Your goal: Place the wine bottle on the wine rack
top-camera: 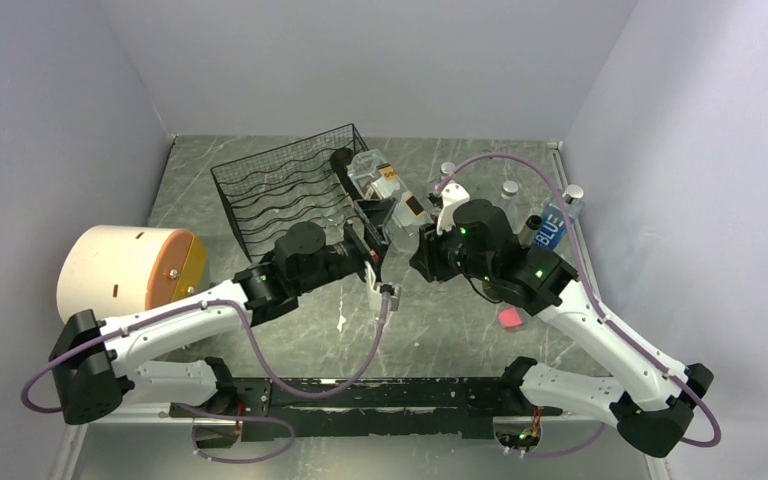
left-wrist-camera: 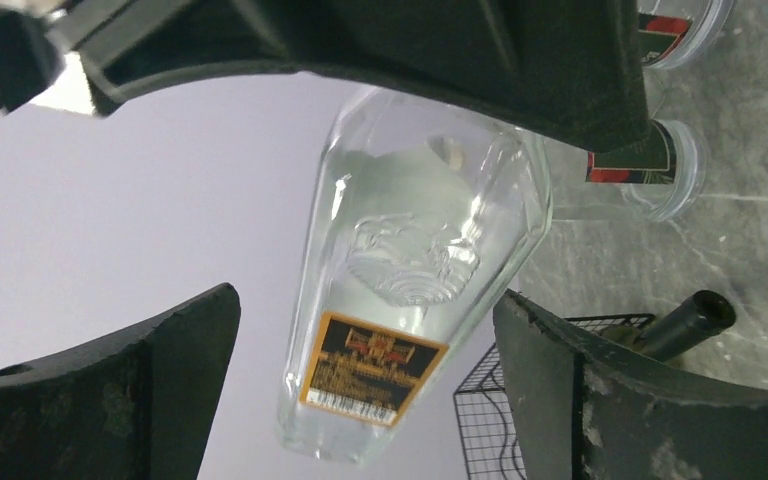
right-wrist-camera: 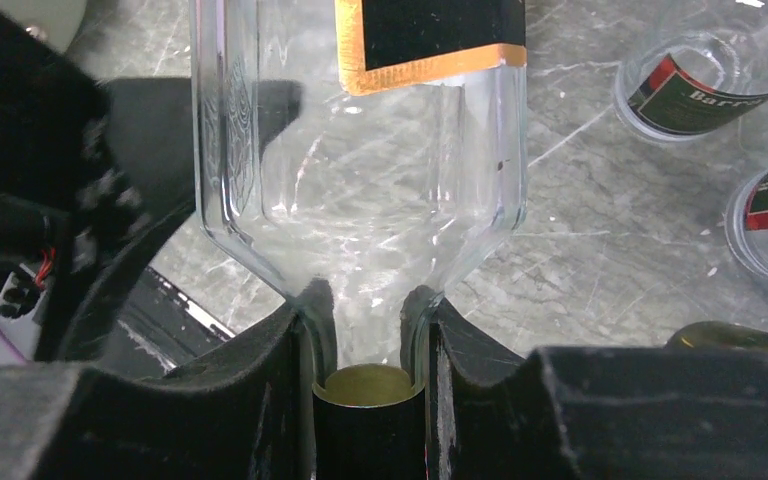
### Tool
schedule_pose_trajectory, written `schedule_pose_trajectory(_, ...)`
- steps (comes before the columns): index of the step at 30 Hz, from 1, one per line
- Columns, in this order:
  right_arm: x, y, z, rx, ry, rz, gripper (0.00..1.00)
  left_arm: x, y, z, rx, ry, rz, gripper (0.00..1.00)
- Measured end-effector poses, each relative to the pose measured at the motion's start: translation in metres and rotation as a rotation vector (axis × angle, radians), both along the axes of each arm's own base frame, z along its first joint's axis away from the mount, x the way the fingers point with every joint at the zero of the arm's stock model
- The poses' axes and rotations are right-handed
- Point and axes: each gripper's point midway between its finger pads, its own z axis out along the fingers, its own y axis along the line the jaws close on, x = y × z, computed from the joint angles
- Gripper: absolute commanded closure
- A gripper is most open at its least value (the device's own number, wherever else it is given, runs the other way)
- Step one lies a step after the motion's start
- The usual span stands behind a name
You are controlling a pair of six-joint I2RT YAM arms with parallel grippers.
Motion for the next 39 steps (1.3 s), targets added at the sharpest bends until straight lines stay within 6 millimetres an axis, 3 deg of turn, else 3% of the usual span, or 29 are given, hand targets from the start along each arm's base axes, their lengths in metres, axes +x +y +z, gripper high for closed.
schedule_pose_trajectory(3,0.005,-0.003,-0.002,-0.008,-0.010,-0.035,1.00,-0.005,0.009,0.004,-0.069,0.066,0.015,0.00)
schedule_pose_trajectory(9,0.014,-0.014,-0.015,-0.042,-0.005,-0.113,1.00,-0.018,0.033,0.043,-0.354,0.240,0.052,0.01)
schedule_pose_trajectory(14,0.019,-0.008,-0.026,-0.044,0.004,-0.112,1.00,-0.020,0.060,0.043,-0.623,0.479,0.119,0.01)
schedule_pose_trajectory(19,0.015,0.003,-0.048,-0.044,0.045,-0.059,1.00,-0.012,0.079,0.051,-0.884,0.741,0.230,0.01)
schedule_pose_trajectory(24,0.006,0.018,-0.076,-0.038,0.098,0.033,1.00,0.002,0.107,0.080,-1.175,0.867,0.365,0.01)
schedule_pose_trajectory(32,-0.014,0.041,-0.126,-0.044,0.210,0.175,1.00,0.017,0.135,0.062,-1.376,0.961,0.552,0.01)
schedule_pose_trajectory(39,-0.026,0.067,-0.151,-0.091,0.205,0.278,1.00,0.032,0.149,0.050,-1.429,0.998,0.672,0.01)
